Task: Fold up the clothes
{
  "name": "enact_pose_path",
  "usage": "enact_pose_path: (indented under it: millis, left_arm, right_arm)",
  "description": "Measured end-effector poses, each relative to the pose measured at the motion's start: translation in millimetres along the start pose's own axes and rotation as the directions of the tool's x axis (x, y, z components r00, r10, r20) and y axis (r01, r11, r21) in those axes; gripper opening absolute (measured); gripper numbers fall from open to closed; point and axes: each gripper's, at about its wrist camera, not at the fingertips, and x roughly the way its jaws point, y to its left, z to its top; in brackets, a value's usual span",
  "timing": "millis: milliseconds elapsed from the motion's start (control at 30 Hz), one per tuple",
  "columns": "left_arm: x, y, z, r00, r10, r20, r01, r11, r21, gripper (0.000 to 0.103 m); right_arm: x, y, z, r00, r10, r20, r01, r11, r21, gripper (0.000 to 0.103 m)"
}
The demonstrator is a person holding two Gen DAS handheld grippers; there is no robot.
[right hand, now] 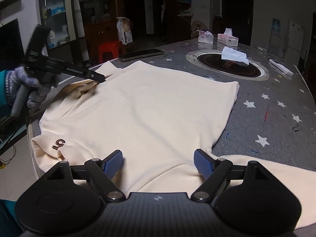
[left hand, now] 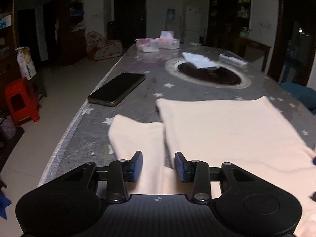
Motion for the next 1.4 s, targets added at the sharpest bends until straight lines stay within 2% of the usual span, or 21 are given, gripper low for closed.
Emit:
enact_pose_path:
  millis: [167, 267, 367, 433, 633, 767, 967, 1033, 1133, 1167, 1200, 1400]
  left_arm:
    - [4, 0, 2, 1.000, 0.001, 0.001, -0.001, 0.999, 0.042, 0.038]
    - [5, 4, 1, 1.000, 0.014, 0.015, -0.015, 0.999, 0.041, 0.013]
    - [-5, 21, 0, 0.999, 0.005, 0.039, -0.003, 0.999, -0.045, 0.005]
    - [-16, 34, -2, 0.998, 0.004, 0.068, 0.003, 0.995, -0.105, 0.004]
    - [-56, 68, -17, 0.988, 0.089, 0.127, -0.059, 0.973, -0.223, 0.003]
    - [-81, 88, -41, 0.978, 0.163, 0.128, -0.119, 0.948, -0.296, 0.002]
    - [-92, 104, -64, 0.973, 0.223, 0.062, -0.189, 0.921, -0.339, 0.002]
    - [-93, 100, -60, 0.977, 0.197, 0.076, -0.164, 0.933, -0.319, 0.003]
    - [-83, 88, -47, 0.979, 0.181, 0.090, -0.150, 0.949, -0.276, 0.020]
    - [-77, 85, -43, 0.979, 0.185, 0.087, -0.156, 0.950, -0.269, 0.033]
    - [-71, 84, -40, 0.978, 0.192, 0.083, -0.164, 0.950, -0.266, 0.037]
    - [-36, 93, -38, 0.970, 0.242, 0.031, -0.223, 0.931, -0.291, 0.036]
  right_arm:
    - [2, 1, 0, 1.000, -0.003, 0.000, 0.003, 1.000, -0.002, 0.085]
    - [1, 3, -1, 1.000, -0.006, 0.001, 0.006, 1.000, 0.002, 0.085]
    - [1, 3, -1, 1.000, -0.005, 0.002, 0.005, 1.000, 0.008, 0.085]
    - [1, 3, 0, 1.000, -0.007, 0.000, 0.007, 1.000, 0.007, 0.085]
    - [1, 2, 0, 1.000, -0.008, -0.002, 0.008, 1.000, 0.012, 0.085]
    - [1, 3, 0, 1.000, -0.010, -0.003, 0.010, 1.000, 0.013, 0.085]
    - [2, 2, 1, 1.000, -0.008, -0.008, 0.008, 1.000, 0.015, 0.085]
    - [2, 3, 1, 1.000, -0.009, -0.009, 0.010, 1.000, 0.016, 0.085]
    - [3, 3, 0, 1.000, -0.014, -0.008, 0.014, 1.000, 0.017, 0.085]
    - [3, 3, 0, 1.000, -0.015, -0.007, 0.016, 1.000, 0.018, 0.085]
    - [2, 3, 0, 1.000, -0.015, -0.006, 0.016, 1.000, 0.021, 0.085]
    - [1, 3, -1, 1.000, -0.016, -0.003, 0.016, 0.999, 0.029, 0.085]
